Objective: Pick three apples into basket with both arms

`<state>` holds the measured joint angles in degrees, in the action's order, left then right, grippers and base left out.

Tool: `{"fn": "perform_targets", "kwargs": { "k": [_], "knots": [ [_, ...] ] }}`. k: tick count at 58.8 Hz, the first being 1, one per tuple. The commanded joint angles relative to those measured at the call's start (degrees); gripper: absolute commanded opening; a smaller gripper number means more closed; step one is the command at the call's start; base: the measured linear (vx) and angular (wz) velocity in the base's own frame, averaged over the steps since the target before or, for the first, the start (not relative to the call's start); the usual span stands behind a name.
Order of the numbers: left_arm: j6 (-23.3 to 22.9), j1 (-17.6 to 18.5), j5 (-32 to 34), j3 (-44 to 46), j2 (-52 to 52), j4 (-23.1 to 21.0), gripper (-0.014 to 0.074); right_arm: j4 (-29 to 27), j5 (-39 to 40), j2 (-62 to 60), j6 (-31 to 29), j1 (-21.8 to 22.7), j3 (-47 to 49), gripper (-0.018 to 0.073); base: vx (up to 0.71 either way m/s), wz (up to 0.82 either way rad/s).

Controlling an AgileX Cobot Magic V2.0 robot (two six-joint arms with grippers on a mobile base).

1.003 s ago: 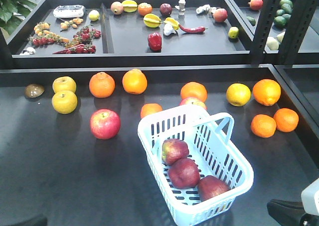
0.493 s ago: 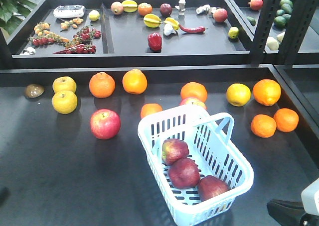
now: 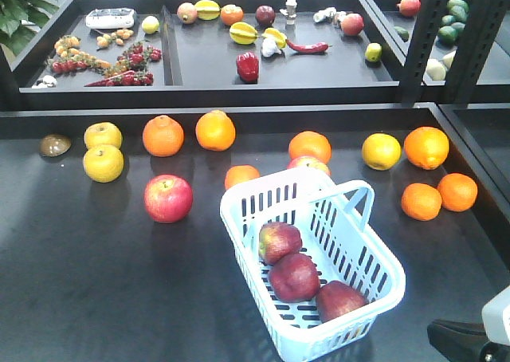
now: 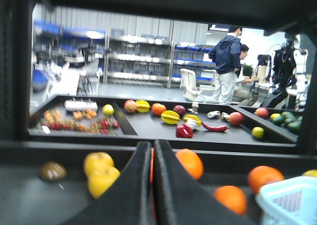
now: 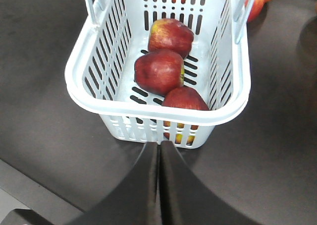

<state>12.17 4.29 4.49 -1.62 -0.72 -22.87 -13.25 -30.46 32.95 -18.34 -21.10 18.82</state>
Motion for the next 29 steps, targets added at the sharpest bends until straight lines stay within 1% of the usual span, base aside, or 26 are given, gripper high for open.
{"fn": "perform_targets", "kwargs": {
  "k": [1, 4, 12, 29],
  "knots": [
    [-8.4, -0.4, -0.5, 1.4, -0.8, 0.2, -0.0006, -0.4, 3.1, -0.1, -0.2, -0.1, 1.5, -0.0008, 0.0, 0.0],
    [-9.8, -0.4, -2.9, 1.4, -0.8, 0.3, -0.0006, -0.4, 3.1, -0.1, -0.2, -0.1, 1.5, -0.0008, 0.0, 0.0],
    [-9.8, -0.4, -6.7, 1.4, -0.8, 0.8, -0.0006, -0.4, 2.8, -0.1, -0.2, -0.1, 1.5, -0.0008, 0.0, 0.0],
    [-9.7, -0.4, -6.9, 1.4, -0.8, 2.0, -0.0006, -0.4, 2.7, -0.1, -0.2, -0.1, 1.5, -0.0008, 0.0, 0.0]
  ]
}}
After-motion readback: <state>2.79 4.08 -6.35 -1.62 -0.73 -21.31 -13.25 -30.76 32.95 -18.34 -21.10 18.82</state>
